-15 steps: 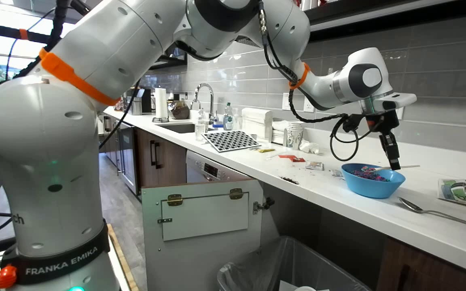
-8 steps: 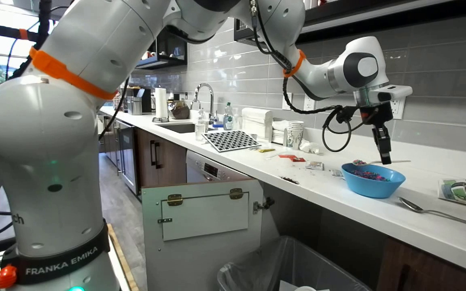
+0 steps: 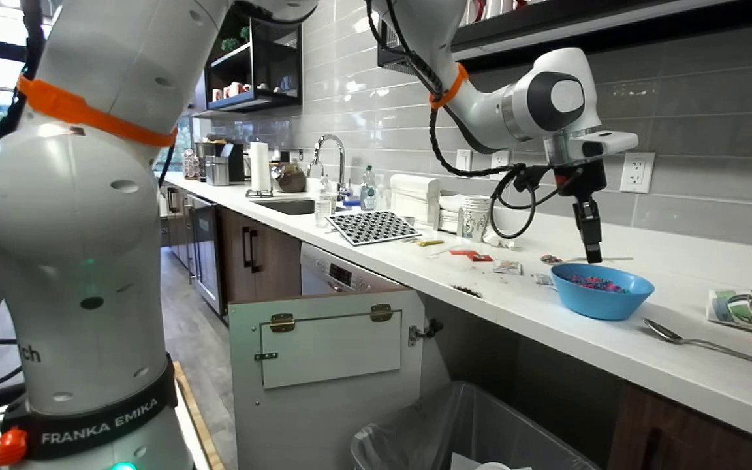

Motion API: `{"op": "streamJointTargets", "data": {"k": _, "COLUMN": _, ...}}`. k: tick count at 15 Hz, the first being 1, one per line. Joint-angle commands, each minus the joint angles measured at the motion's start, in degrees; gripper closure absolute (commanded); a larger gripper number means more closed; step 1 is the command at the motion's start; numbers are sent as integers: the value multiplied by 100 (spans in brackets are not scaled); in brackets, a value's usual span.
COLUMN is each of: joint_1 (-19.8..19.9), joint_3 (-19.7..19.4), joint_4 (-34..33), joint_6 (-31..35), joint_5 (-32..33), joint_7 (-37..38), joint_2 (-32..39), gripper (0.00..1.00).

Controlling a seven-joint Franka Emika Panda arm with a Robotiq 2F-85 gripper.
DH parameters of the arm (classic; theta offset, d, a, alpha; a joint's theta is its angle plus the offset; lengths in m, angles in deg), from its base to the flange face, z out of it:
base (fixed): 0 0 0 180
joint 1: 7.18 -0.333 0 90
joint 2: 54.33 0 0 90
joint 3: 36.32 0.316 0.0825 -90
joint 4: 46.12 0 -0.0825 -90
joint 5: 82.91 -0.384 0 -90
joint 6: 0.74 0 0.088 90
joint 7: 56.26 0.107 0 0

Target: Pour a spoonful of the blue bowl's contents into the bin

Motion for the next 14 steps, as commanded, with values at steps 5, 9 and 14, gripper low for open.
{"op": "streamJointTargets", "data": {"k": 5, "joint_1": -30, "joint_3": 98, "joint_4": 1879, "joint_6": 1205, "joint_5": 696, "joint_7": 515, "joint_2": -1191, "gripper": 97}}
{"op": "streamJointTargets", "data": {"k": 9, "joint_1": -11, "joint_3": 135, "joint_4": 2376, "joint_6": 1619, "joint_5": 1293, "joint_7": 620, "joint_2": -1432, "gripper": 97}}
{"op": "streamJointTargets", "data": {"k": 14, "joint_1": -10, "joint_3": 217, "joint_4": 2651, "joint_6": 1676, "joint_5": 2206, "joint_7": 873, "joint_2": -1630, "gripper": 97}}
